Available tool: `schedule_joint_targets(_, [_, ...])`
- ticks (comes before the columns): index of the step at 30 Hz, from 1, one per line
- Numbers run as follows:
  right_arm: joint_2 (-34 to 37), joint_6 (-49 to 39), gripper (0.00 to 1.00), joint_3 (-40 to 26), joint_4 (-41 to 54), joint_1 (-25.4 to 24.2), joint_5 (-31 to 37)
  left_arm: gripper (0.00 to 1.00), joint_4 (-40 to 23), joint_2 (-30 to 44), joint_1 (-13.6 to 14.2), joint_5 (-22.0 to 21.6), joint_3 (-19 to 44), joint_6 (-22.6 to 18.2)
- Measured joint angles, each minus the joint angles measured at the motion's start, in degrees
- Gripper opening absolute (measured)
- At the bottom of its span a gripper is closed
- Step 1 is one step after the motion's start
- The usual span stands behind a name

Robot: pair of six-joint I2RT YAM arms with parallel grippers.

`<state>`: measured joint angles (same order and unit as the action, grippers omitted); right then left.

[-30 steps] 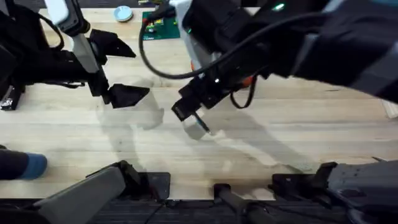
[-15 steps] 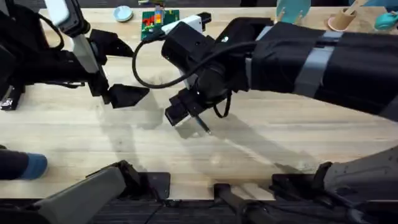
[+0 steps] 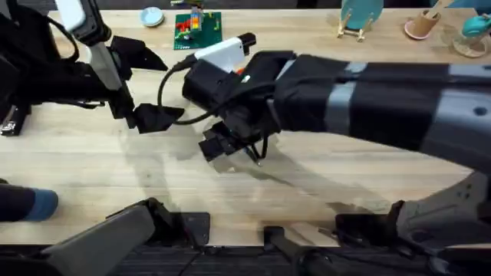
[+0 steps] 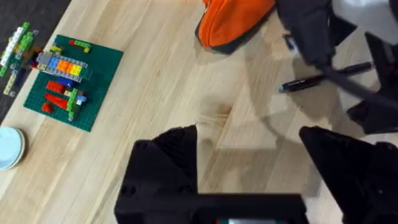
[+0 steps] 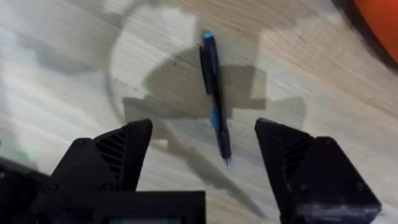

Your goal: Unzip the bag, pick up the pens from the table one at a time and place them inside, then zip the bag closed.

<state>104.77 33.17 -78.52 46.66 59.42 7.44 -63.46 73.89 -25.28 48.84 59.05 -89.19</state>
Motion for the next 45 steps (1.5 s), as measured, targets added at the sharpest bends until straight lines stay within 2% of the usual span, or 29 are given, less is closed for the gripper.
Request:
schedule_joint_targets(8, [3.1, 6.6, 0.995, 0.0, 0.0, 1.2, 3.0, 0.993, 0.0, 0.0, 0.0, 0.0, 0.0, 0.0])
schedule_joint_targets(19, [5.0, 10.3, 0.995, 0.0, 0.1, 1.2, 3.5, 0.993, 0.0, 0.0, 0.0, 0.0, 0.0, 0.0])
schedule_joint_targets(25, [5.1, 10.6, 0.906, 0.0, 0.1, 1.2, 2.7, 0.993, 0.0, 0.0, 0.0, 0.0, 0.0, 0.0])
schedule_joint_targets(29, [5.9, 10.8, 0.735, 0.0, -0.3, 1.2, 1.3, 0.993, 0.0, 0.0, 0.0, 0.0, 0.0, 0.0])
schedule_joint_targets(34, [5.9, 11.0, 0.36, 0.0, -0.3, 1.2, 0.7, 0.993, 0.0, 0.0, 0.0, 0.0, 0.0, 0.0])
schedule_joint_targets(38, [5.9, 11.0, 0.142, 0.0, -0.2, 1.2, 0.7, 0.992, 0.0, 0.0, 0.0, 0.0, 0.0, 0.0])
schedule_joint_targets(41, [5.9, 11.2, 0.047, -0.1, 0.2, 1.1, 0.8, 0.993, 0.0, 0.0, 0.0, 0.0, 0.0, 0.0])
schedule_joint_targets(45, [5.9, 11.4, 0.044, -0.2, 0.3, 1.1, 0.8, 0.993, 0.0, 0.0, 0.0, 0.0, 0.0, 0.0])
